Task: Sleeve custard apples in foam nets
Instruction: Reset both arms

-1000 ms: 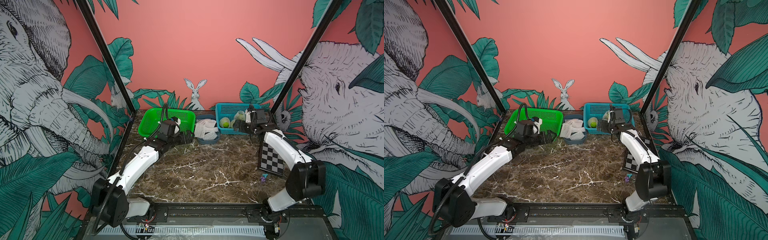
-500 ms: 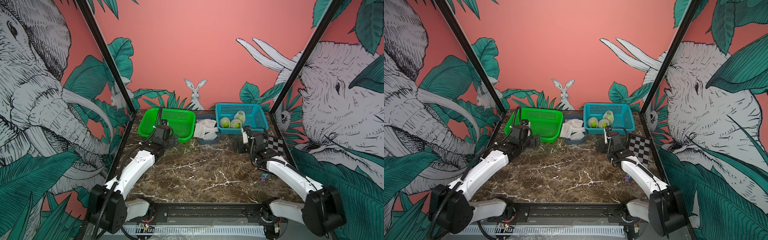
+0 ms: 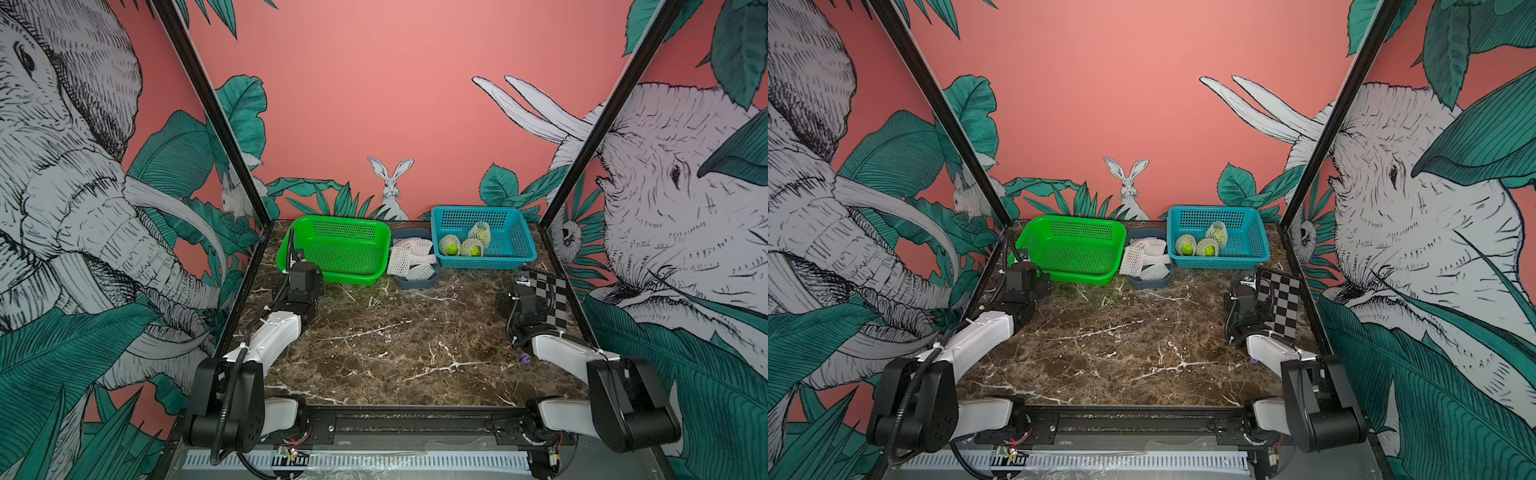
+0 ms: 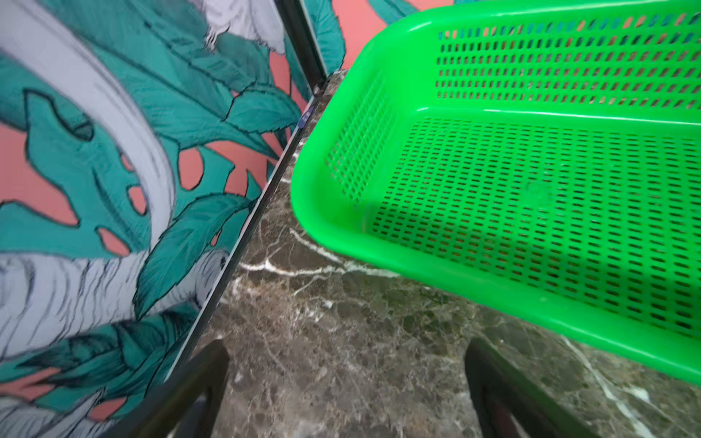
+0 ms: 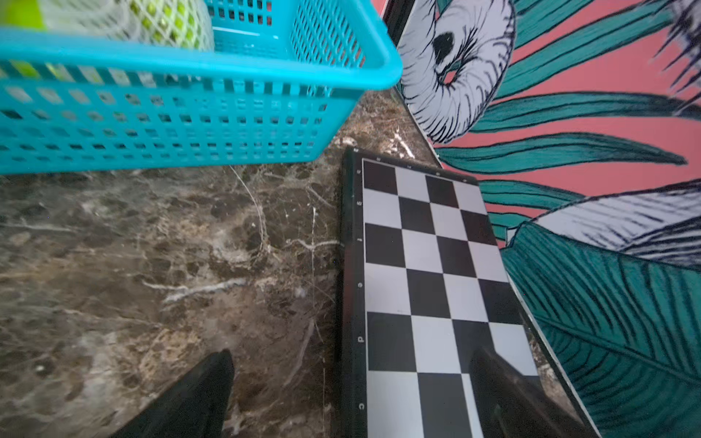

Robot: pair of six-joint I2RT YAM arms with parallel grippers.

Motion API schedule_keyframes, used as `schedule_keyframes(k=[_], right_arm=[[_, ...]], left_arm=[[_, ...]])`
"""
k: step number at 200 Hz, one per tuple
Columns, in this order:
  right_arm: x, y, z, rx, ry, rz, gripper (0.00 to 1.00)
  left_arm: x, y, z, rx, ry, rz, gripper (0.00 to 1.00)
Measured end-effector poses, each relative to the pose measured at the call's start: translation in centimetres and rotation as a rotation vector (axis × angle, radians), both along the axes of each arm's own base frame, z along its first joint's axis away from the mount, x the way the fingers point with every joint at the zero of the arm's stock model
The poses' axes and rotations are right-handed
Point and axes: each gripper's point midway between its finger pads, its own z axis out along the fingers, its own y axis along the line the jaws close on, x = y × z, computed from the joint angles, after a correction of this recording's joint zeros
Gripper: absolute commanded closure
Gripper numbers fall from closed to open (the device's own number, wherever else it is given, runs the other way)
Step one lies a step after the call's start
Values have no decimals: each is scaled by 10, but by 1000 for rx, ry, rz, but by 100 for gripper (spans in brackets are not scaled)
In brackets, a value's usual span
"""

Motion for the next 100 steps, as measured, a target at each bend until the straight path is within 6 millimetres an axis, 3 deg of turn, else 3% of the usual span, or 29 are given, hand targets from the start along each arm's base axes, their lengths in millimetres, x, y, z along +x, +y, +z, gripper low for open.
schedule_keyframes(k=[73, 100], right_arm=[[27, 6, 17, -7, -107, 66, 1], [32, 7, 21, 3, -157, 93, 1]], left_arm=[[22, -28, -6, 37, -27, -205, 1], [15, -33, -25, 28, -43, -240, 1]])
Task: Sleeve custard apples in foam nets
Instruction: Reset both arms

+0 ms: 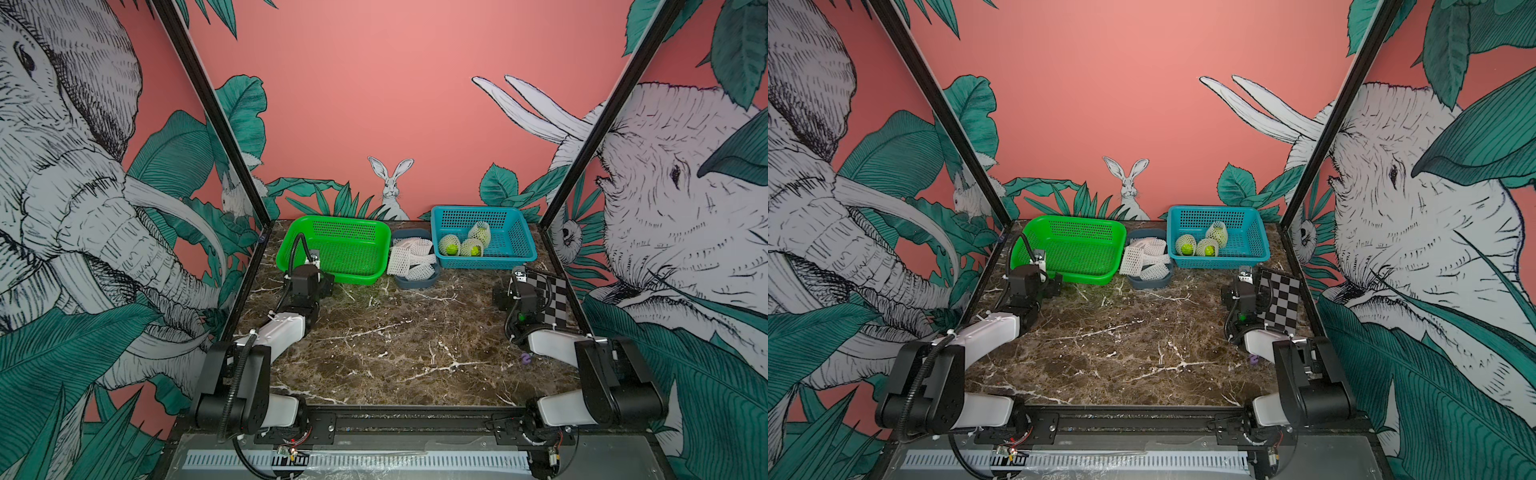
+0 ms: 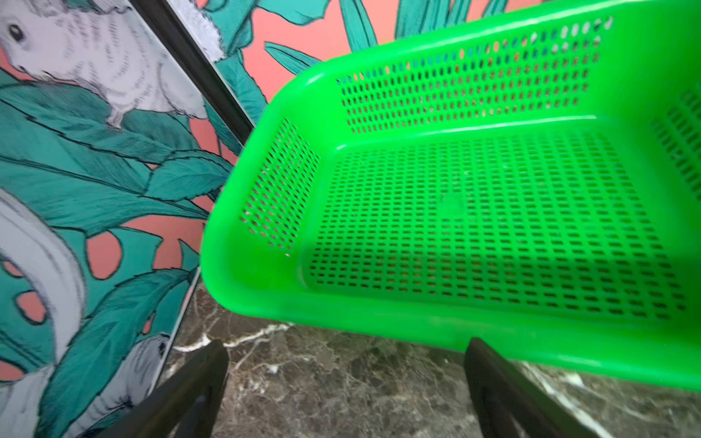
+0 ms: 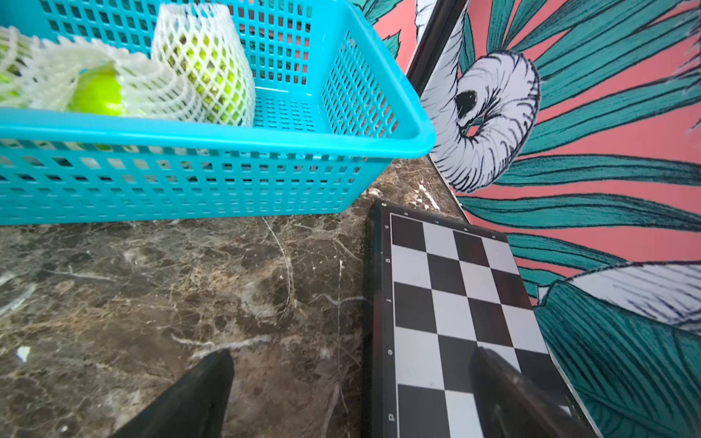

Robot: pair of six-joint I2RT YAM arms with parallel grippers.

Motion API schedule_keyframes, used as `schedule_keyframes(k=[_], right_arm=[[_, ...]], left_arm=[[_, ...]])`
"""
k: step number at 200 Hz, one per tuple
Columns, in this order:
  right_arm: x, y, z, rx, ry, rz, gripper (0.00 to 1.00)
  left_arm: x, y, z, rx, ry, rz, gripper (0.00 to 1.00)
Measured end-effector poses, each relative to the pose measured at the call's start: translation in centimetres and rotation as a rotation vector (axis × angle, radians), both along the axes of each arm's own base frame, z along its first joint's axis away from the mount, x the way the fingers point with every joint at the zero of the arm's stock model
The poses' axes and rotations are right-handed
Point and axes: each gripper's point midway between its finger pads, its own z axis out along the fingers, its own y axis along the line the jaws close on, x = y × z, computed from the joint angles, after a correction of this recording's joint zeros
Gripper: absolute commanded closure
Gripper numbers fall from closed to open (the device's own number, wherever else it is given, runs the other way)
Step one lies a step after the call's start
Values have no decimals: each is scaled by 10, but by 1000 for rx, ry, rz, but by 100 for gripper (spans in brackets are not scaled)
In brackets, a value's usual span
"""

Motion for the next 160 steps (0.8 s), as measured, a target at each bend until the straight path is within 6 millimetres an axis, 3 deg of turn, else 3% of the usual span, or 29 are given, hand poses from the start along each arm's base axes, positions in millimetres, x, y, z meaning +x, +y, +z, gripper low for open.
schedule_keyframes(k=[29, 48, 69, 99, 130, 160], right_arm=[[-6, 4, -27, 6, -1, 45, 1], [-14, 9, -43, 9, 30, 88, 1], [-10, 15, -36, 20, -4, 129, 1], [-1, 19, -28, 47, -28, 176, 1], [16, 11, -18, 106, -42, 193, 1], [13, 14, -20, 129, -44, 228, 1]], left_arm=[[-15, 4, -33, -4, 29, -1, 1], [-12, 5, -39, -25, 17, -8, 1], [-2, 10, -41, -54, -30, -8, 1], [-6, 7, -56, -75, -19, -31, 1], [-2, 3, -50, -91, -48, -56, 1], [-1, 2, -48, -95, -57, -64, 0]])
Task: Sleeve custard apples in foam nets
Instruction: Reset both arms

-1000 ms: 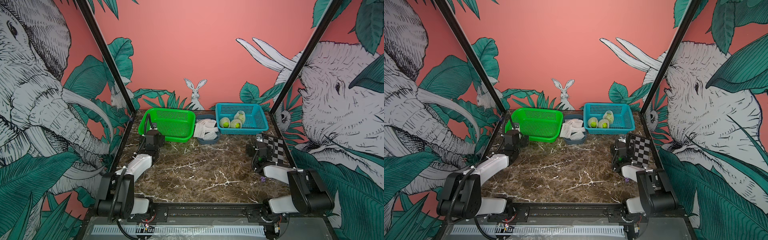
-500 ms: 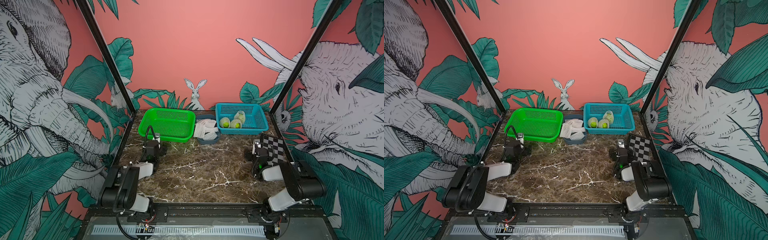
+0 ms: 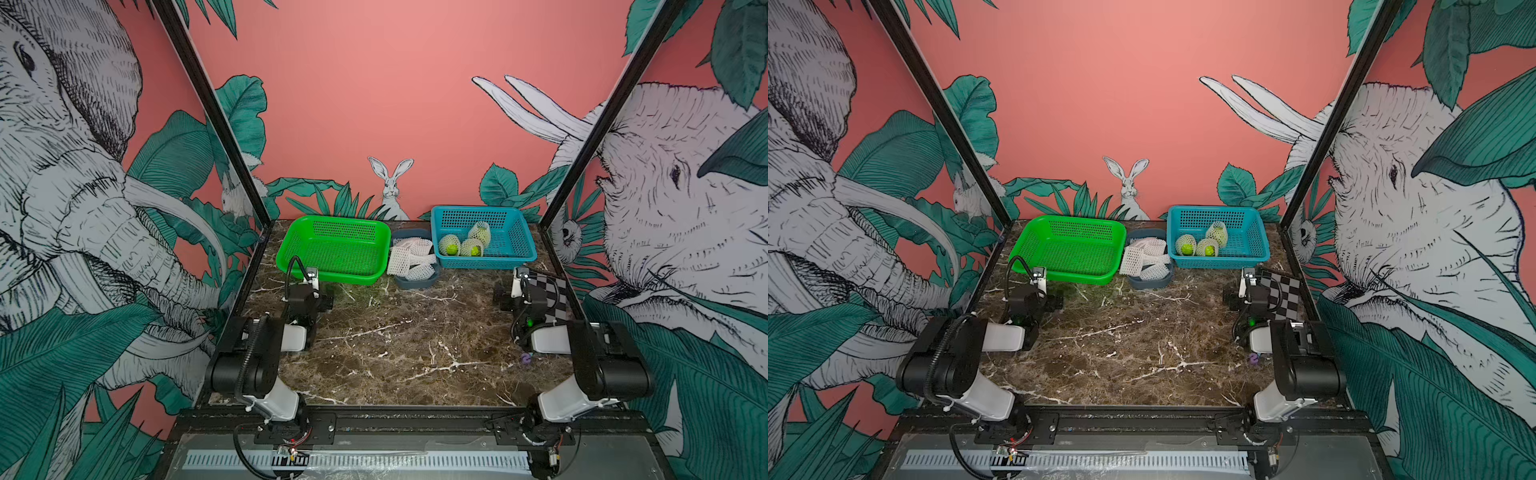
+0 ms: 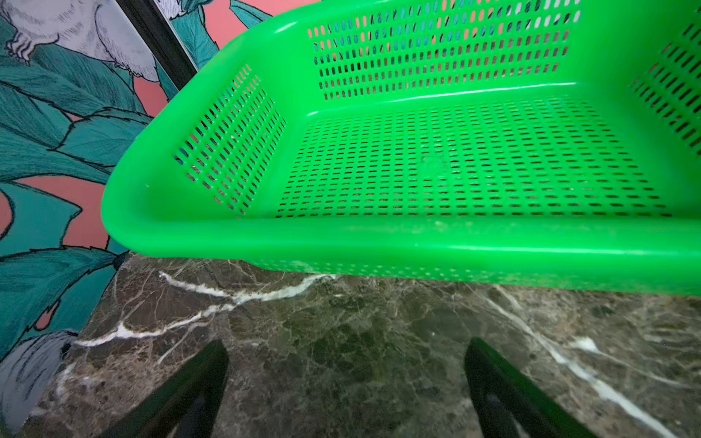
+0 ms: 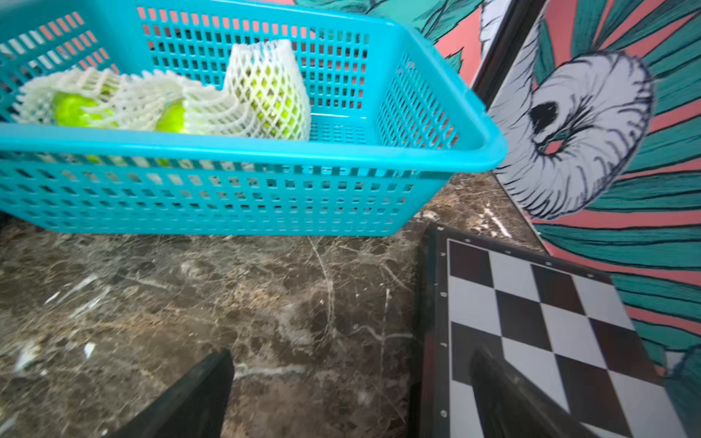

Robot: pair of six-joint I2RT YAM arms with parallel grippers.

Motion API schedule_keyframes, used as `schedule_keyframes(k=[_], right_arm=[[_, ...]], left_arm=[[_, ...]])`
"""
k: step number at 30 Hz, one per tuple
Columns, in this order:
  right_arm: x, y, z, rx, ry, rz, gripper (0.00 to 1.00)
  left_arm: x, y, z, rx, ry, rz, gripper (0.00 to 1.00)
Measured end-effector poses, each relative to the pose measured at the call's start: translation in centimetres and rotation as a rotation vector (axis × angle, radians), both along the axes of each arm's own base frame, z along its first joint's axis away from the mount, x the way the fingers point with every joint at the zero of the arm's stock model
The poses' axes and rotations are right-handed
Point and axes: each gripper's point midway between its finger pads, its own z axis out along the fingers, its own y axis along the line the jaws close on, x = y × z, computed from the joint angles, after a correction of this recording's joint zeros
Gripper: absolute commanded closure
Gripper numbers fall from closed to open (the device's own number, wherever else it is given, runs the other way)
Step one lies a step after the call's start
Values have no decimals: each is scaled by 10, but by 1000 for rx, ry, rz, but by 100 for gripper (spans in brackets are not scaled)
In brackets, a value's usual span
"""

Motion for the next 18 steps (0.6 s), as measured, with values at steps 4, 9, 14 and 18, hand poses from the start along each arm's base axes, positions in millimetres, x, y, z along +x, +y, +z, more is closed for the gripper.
schedule_keyframes(k=[4, 9, 14, 18], right_arm=[[-16, 3, -13, -3, 16, -3, 1], [-11, 8, -10, -25, 21, -5, 1], [-5, 9, -2, -35, -2, -12, 1], [-3, 8, -4, -35, 15, -17, 1]], left_arm=[[0, -1, 1, -2, -4, -5, 0], [1, -1, 1, -3, -5, -6, 0], [1, -1, 1, -3, -5, -7, 0], [1, -1, 1, -3, -5, -7, 0]])
